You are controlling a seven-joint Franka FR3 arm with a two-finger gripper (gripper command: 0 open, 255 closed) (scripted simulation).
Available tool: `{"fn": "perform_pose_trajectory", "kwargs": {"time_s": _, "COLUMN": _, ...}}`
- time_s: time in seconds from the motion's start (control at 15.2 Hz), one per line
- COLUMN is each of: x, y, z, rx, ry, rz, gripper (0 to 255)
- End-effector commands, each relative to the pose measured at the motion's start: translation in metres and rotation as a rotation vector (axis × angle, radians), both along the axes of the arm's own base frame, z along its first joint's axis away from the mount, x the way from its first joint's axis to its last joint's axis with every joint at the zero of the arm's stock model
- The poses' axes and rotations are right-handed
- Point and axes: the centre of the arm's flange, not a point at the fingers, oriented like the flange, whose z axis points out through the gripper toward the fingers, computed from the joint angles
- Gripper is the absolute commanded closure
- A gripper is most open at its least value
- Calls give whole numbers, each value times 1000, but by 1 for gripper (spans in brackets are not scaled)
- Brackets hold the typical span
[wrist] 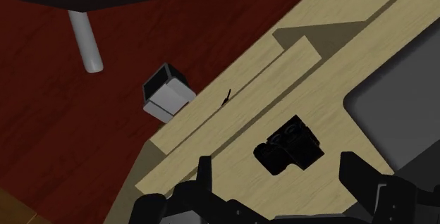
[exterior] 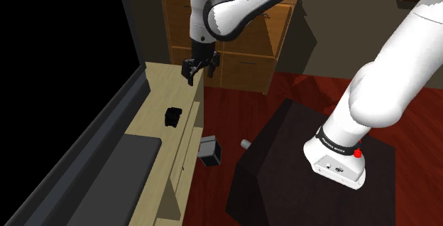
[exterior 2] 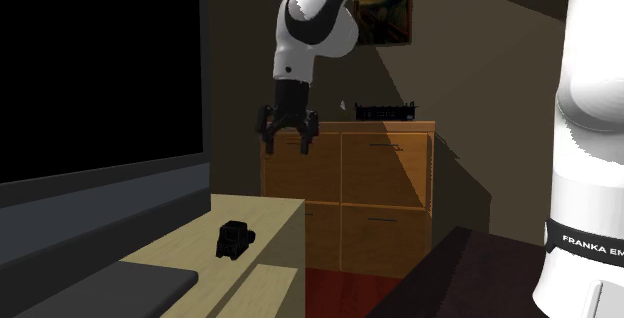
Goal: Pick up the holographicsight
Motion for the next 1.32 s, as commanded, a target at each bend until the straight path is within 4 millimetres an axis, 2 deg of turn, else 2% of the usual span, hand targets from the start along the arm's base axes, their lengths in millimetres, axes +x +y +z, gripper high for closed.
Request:
{"fn": "perform_pose_trajectory", "kwargs": {"time_s": 0.0, "x": 13, "y": 12, "z": -18, "rx": 4, "ry": 3, "rz": -11, "gripper": 0}}
{"fn": "perform_pose_trajectory", "kwargs": {"time_s": 0.73, "x": 88, "y": 78, "z": -124, "rx": 22, "ry": 26, "rz": -66, "gripper": 0}}
{"fn": "perform_pose_trajectory", "kwargs": {"time_s": 1.25, "x": 92, "y": 81, "z": -166, "rx": 22, "ry": 27, "rz": -69, "gripper": 0}}
